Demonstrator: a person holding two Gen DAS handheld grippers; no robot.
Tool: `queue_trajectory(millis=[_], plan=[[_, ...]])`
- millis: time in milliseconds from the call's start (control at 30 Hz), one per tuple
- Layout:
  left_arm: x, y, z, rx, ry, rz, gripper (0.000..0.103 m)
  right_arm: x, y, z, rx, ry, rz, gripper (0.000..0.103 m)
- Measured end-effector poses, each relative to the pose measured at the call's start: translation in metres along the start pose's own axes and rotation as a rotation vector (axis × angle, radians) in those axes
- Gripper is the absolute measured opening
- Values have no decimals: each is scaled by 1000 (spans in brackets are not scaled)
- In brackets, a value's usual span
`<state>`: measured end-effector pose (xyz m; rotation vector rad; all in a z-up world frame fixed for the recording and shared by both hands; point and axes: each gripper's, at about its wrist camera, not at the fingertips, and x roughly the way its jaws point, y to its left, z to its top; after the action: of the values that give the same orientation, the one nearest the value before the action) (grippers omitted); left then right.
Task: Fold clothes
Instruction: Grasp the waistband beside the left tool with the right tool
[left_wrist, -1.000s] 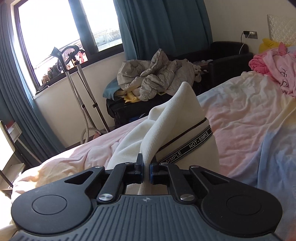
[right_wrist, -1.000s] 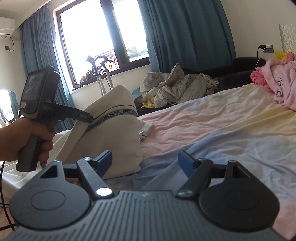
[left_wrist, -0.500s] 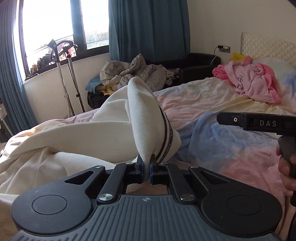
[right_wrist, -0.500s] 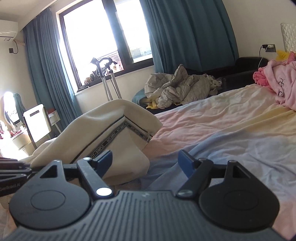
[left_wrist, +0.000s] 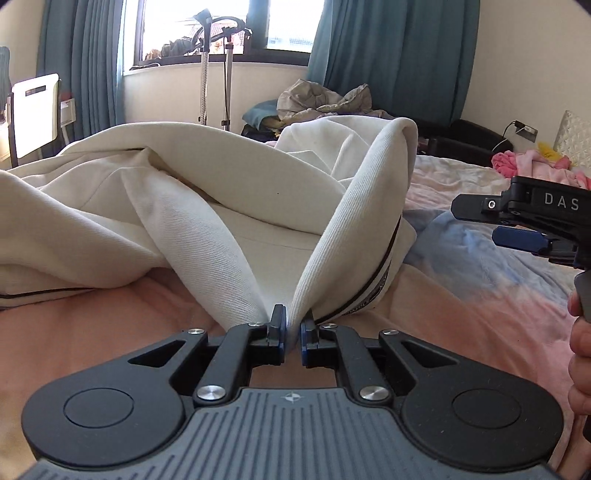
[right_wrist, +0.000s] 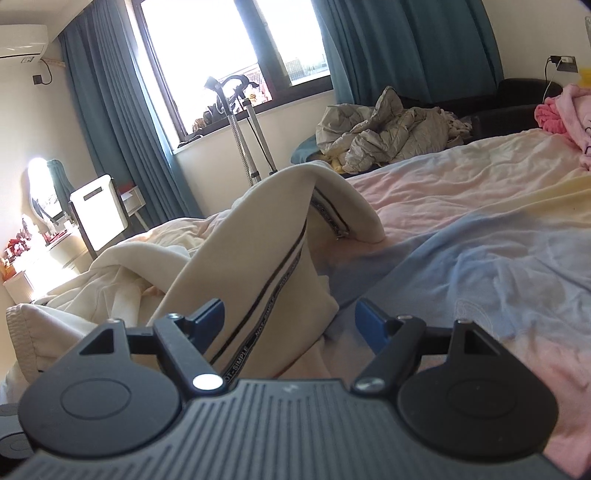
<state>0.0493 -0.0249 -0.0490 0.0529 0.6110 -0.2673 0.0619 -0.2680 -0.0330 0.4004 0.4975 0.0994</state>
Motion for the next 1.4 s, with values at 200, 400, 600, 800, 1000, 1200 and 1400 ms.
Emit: queue_trajectory(millis=[200,400,600,800,1000,1200,1400], plan=[[2,8,-3,-24,-50,-44,9,20,-4,16,140,27,86,78],[12,14,-7,-11,-90,-109,9,68,20,43,103,81,11,78],[15,25,-6,-52,-117,-190,9,114,39,67,82,143,-80,16],[4,28,-5,-93,-201,-290,14,61,25,66,93,23,-147,6],[-14,22,-9,-67,-260,-339,19,14,-20,59,172,-40,-204,5],[-23,33,-9,-91,-264,-284,35,4,-66,33,316,71,-183,5],[-27,97,1,-470,-149,-155,63,9,-80,8,414,151,-95,7]])
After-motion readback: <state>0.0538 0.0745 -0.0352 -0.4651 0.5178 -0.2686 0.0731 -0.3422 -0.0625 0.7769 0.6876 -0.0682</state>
